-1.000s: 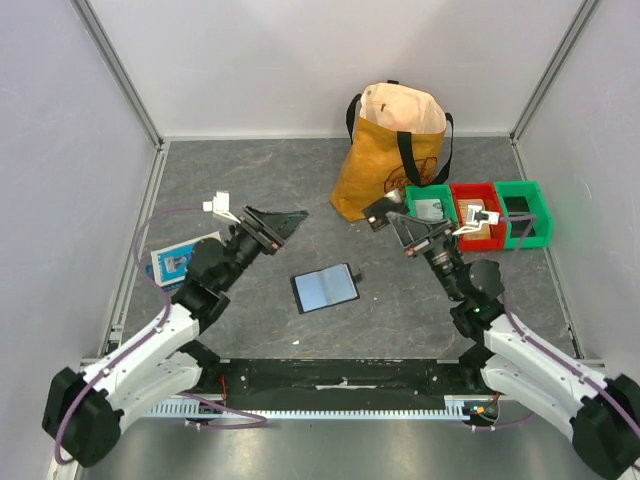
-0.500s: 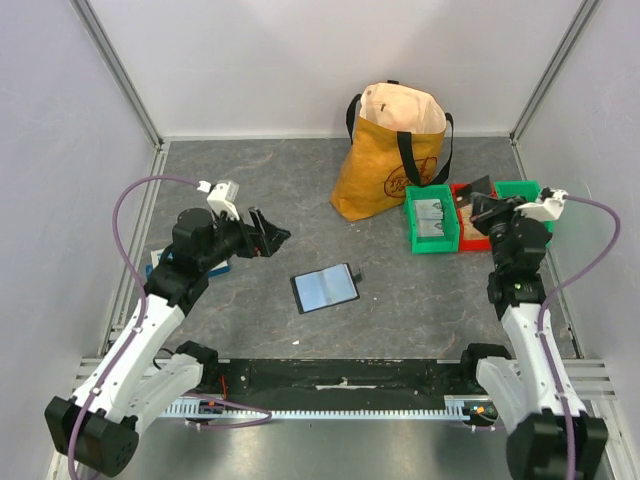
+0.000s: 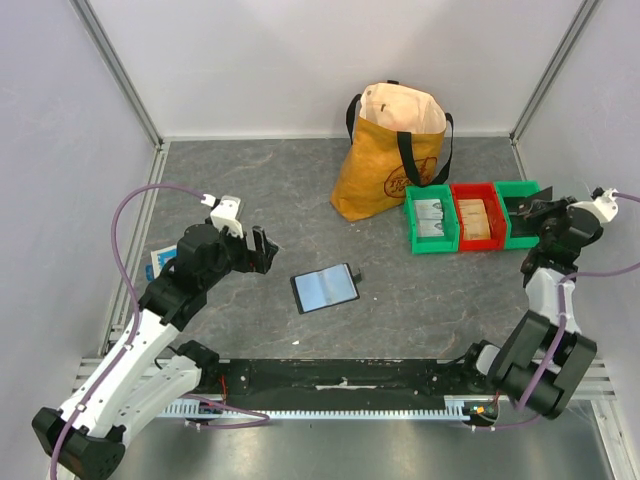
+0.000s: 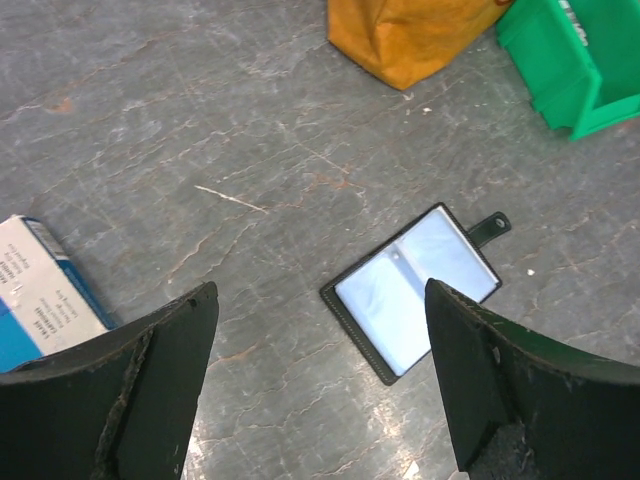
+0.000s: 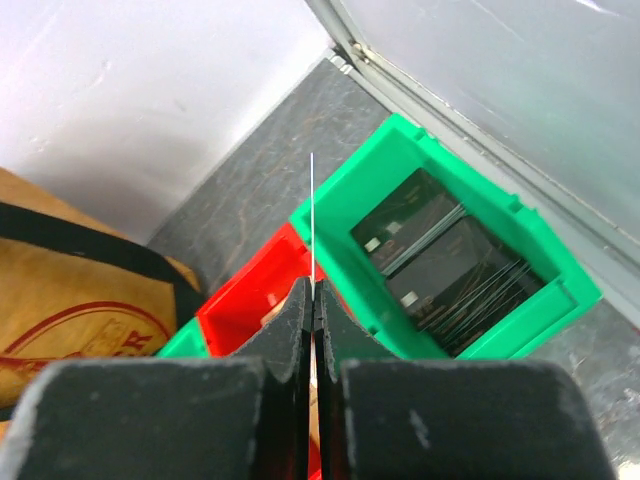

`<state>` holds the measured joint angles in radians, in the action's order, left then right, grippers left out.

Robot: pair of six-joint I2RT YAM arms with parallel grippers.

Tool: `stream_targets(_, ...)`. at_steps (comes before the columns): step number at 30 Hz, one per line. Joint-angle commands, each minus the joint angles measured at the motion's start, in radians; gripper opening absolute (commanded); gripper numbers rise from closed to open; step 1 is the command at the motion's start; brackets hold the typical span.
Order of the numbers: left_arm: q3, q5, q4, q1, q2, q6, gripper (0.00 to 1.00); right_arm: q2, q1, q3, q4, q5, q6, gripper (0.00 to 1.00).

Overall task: Take the credit cards out of the card holder
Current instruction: Place the credit card in the storage box.

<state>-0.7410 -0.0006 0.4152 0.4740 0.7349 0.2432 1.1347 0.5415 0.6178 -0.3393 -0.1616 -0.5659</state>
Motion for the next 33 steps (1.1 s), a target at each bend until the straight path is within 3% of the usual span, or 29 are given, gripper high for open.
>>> stream_targets(1,0.008,-0.085,0.004,0.006,-0.014,-0.068,0.89,0.115,0.031,0.078,-0.145,-0.082,0.153,0.0)
stream_targets(7,0.009,-0.078,0.002,0.006,-0.019,-0.071,0.88,0.316,0.049,0.151,-0.167,-0.197,0.264,0.0)
stream_targets(15,0.011,-0.067,-0.001,0.008,-0.011,-0.076,0.88,0.454,0.057,0.168,-0.19,-0.266,0.314,0.01)
stream_targets(20,0.012,-0.065,-0.003,0.002,-0.009,-0.078,0.87,0.522,0.057,0.171,-0.196,-0.325,0.298,0.14)
stream_targets(28,0.015,-0.05,-0.009,-0.011,-0.023,-0.078,0.87,0.393,0.057,0.114,-0.119,-0.024,0.29,0.51)
stream_targets(33,0.015,-0.033,-0.015,-0.014,-0.032,-0.073,0.87,0.255,0.055,0.106,-0.034,0.089,0.275,0.59)
